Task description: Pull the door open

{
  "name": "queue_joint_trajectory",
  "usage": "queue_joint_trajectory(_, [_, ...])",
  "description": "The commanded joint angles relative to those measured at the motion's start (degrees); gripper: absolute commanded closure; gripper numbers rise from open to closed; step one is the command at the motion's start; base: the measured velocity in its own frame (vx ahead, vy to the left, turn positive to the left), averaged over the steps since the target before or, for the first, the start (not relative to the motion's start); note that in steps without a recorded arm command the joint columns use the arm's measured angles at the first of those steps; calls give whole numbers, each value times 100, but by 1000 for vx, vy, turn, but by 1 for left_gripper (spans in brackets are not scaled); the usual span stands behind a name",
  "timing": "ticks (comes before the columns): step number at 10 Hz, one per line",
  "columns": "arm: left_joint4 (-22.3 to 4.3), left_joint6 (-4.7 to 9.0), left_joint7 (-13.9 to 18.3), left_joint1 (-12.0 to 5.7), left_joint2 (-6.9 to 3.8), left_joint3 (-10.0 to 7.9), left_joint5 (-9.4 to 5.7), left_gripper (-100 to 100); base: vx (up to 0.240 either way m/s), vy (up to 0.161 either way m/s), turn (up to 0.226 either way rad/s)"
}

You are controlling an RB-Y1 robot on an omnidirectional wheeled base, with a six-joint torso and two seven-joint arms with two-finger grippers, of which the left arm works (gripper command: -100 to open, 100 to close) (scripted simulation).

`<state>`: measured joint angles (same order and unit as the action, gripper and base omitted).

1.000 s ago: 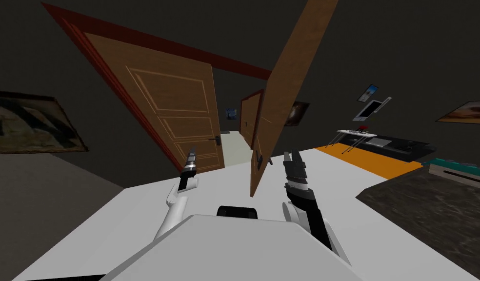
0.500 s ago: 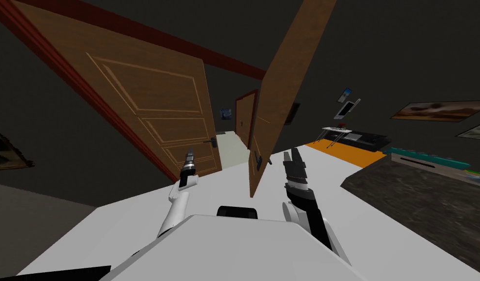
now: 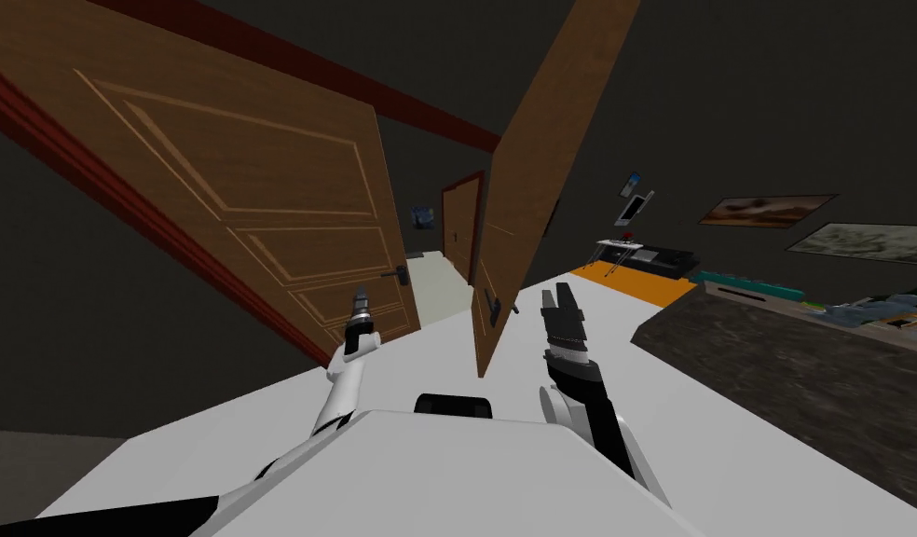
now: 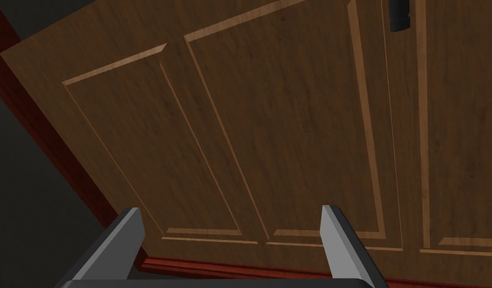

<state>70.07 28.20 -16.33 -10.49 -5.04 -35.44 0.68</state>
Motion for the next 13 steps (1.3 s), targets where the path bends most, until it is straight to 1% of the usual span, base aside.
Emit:
queue_joint_trajectory(1, [-286,-7,-36,-174,-2,-194,-31,-100,51,96,-183])
queue_joint_trajectory(4, [-805,-16,-103,-506,10,-541,-83,-100,56,85,-166])
queue_joint_trajectory(8, [-1431,-26,-185,-908,34,-960,-147,-100,45,101,-155])
queue_joint_trajectory(12, [-1967,-35,-254,-1252,63,-1320,-201,-100,43,86,-126])
queue_joint_trajectory(13, [-1967,-35,-254,-1252,63,-1320,-201,-100,24,53,-55])
